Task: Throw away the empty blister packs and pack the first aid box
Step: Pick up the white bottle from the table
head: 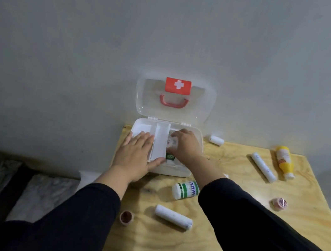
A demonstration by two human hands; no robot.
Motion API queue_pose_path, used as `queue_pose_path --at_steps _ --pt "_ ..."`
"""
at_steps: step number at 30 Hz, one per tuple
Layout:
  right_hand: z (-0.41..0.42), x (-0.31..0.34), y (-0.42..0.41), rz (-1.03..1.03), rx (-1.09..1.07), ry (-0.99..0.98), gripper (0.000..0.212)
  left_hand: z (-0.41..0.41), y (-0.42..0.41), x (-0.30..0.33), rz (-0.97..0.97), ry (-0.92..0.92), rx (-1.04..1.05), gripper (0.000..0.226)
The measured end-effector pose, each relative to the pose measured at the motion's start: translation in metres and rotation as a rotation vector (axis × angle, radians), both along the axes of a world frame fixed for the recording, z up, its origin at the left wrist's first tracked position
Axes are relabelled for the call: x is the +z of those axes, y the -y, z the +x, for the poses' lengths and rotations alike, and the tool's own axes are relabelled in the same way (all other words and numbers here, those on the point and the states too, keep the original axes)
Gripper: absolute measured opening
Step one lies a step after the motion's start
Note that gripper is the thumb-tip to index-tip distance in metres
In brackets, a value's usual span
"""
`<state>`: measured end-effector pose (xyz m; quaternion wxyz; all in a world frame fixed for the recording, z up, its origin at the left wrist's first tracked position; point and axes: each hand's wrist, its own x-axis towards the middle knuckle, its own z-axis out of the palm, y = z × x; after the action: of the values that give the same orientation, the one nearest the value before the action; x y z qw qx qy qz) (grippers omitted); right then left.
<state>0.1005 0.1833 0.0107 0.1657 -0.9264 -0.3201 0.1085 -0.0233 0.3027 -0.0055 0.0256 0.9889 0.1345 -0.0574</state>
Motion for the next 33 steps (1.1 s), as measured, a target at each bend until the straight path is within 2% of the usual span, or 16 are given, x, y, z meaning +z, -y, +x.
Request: queue_pose_path --at_steps 5,11,17,20,28,33 --pt "-0.002 -0.004 -0.010 0.128 -0.083 -0.061 0.048 0.000 0.000 0.000 0.000 0.002 0.012 0.086" --pt "-0.001 0.007 0.004 0.142 -0.077 -0.099 0.048 0.001 0.000 0.000 0.024 -0.021 0.017 0.093" --pt "-0.001 0.027 0.053 0.280 -0.096 0.025 0.021 -0.001 -0.002 0.003 0.015 -0.016 0.019 0.090" --pt "-0.007 0.030 0.083 0.312 -0.149 0.045 0.018 -0.001 -0.002 0.001 0.014 -0.015 0.018 0.089" --pt "-0.033 -0.005 0.139 0.075 -0.189 -0.190 0.034 0.000 0.000 -0.001 0.010 -0.006 0.019 0.087" --pt "-0.036 -0.029 0.141 0.029 -0.179 -0.223 0.039 0.001 0.001 -0.001 0.019 -0.010 0.024 0.090"
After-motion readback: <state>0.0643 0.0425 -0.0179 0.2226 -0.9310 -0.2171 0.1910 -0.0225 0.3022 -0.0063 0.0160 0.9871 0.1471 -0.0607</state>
